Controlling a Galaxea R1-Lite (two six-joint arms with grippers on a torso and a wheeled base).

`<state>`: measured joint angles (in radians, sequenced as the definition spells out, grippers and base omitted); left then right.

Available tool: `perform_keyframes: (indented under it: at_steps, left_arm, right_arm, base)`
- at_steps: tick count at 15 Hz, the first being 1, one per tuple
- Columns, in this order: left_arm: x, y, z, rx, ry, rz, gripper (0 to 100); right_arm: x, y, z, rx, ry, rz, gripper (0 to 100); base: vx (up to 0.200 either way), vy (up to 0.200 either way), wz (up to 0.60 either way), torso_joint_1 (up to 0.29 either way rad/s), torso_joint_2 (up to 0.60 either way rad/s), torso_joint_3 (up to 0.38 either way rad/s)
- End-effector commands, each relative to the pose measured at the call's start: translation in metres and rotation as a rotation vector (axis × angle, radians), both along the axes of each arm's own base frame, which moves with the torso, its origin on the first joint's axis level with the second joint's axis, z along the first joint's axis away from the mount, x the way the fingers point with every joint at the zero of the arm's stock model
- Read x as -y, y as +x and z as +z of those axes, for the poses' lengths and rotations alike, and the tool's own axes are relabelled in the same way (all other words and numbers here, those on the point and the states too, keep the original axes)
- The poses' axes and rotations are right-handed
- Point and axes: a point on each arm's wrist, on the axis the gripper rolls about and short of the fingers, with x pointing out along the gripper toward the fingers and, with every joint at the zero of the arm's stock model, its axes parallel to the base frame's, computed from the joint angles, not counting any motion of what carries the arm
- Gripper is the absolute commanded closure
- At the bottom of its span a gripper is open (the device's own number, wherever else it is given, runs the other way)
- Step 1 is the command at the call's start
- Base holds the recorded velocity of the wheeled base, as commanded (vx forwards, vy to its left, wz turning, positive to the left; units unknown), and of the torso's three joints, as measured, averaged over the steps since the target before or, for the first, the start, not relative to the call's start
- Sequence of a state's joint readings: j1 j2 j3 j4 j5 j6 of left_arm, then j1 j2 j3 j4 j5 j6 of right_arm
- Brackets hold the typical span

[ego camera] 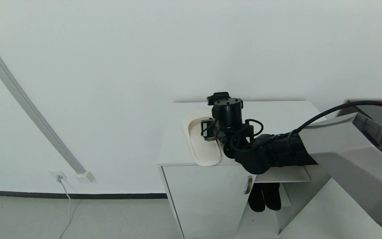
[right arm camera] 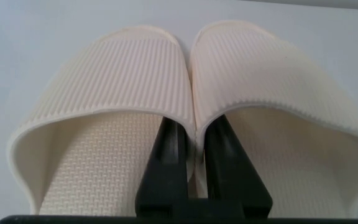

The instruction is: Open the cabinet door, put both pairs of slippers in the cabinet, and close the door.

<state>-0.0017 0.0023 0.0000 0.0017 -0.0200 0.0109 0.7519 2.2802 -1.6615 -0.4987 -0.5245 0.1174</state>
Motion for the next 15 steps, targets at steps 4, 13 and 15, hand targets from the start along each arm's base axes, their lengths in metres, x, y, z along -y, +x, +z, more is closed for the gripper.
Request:
perform_keyframes:
  at_steps: [4,13,15]
  left_arm:
    - [0.000,0.000,0.000,-0.001,0.000,0.000,100]
    - [0.000,0.000,0.000,-0.001,-0.002,0.000,100]
    - [0.000,0.000,0.000,-0.001,-0.002,0.000,100]
  right_arm:
    - [0.029,-0.064,0.039,-0.014,-0.003,0.106,100]
    - [0.097,-0.145,0.033,-0.036,-0.008,0.222,100]
    - [0.112,-0.159,0.033,-0.045,-0.012,0.257,100]
  base:
    - [0.000,0.000,0.00,0.000,0.00,0.000]
    - [0.000,0.000,0.00,0.000,0.00,0.000]
    - [0.000,0.000,0.00,0.000,0.00,0.000]
